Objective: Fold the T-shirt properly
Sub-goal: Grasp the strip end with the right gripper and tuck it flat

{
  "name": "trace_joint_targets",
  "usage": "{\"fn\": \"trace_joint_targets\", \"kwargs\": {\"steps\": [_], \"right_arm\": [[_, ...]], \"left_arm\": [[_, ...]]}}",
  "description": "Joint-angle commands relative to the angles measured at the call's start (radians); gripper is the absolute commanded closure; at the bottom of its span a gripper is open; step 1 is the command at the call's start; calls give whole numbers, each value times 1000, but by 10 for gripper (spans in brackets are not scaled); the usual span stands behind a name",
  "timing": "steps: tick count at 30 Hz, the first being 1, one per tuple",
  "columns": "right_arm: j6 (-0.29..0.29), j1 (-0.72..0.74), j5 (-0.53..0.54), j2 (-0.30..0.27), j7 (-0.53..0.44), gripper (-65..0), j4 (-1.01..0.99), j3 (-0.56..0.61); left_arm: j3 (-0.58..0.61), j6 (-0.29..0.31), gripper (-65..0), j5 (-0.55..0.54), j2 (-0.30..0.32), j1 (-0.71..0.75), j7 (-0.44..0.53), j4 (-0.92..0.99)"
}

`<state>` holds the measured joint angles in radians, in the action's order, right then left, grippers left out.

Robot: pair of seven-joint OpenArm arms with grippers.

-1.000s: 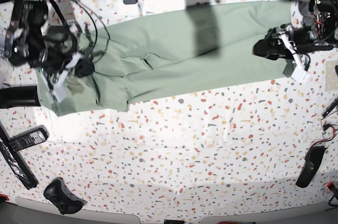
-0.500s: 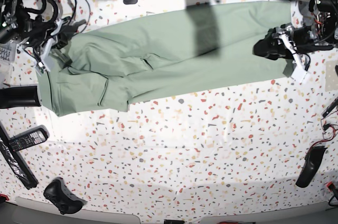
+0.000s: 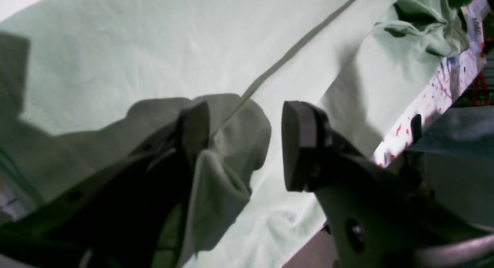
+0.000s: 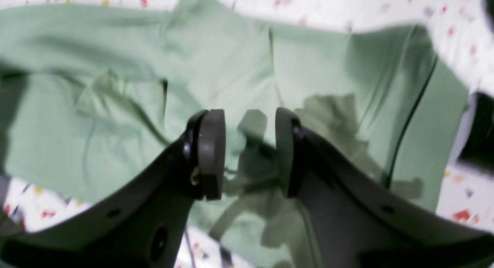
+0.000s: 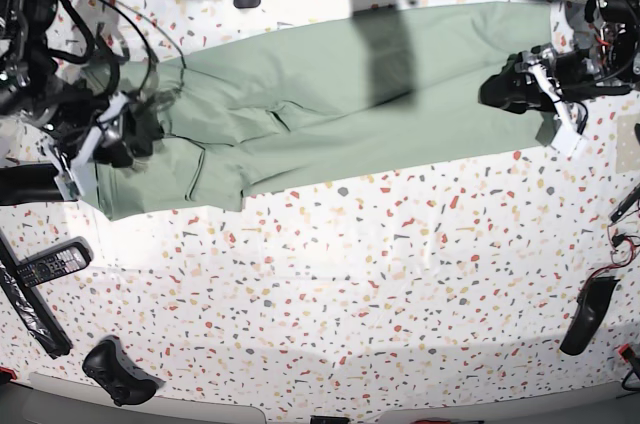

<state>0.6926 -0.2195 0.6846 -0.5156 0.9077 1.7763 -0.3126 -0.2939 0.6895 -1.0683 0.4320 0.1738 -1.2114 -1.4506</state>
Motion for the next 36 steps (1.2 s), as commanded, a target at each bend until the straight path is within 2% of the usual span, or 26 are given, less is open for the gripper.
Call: {"fn": "trace_joint_targets", "kwargs": {"steps": [1, 6, 11, 12, 16, 19, 22, 27, 32, 36], "right_arm": [[6, 19, -13, -4, -21, -215, 18, 14], [6, 46, -198, 26, -40, -215, 18, 199], [-1, 74, -452, 25, -57, -215, 18, 381], [-28, 80, -504, 25, -64, -215, 18, 407], [-71, 84, -652, 25, -114, -214, 18, 488], [-156, 84, -732, 25, -124, -214, 18, 537], [-198, 84, -817, 25, -157, -214, 18, 568], [-241, 84, -870, 25, -206, -214, 18, 576], [-209, 84, -848, 23, -256, -214, 22, 576], [-206, 84, -834, 23, -269, -214, 60, 576]], "left_arm": [[-6, 9, -279, -21, 14, -10, 12, -18], [-6, 9, -279, -21, 14, -10, 12, -18], [-6, 9, -279, -21, 14, -10, 12, -18], [-6, 9, -279, -21, 14, -10, 12, -18], [-6, 9, -279, -21, 14, -10, 12, -18], [-6, 9, -279, -21, 14, -10, 12, -18], [-6, 9, -279, -21, 14, -10, 12, -18], [-6, 9, -279, -21, 14, -10, 12, -18], [-6, 9, -279, -21, 14, -11, 12, -18], [-6, 9, -279, -21, 14, -11, 14, -18]]}}
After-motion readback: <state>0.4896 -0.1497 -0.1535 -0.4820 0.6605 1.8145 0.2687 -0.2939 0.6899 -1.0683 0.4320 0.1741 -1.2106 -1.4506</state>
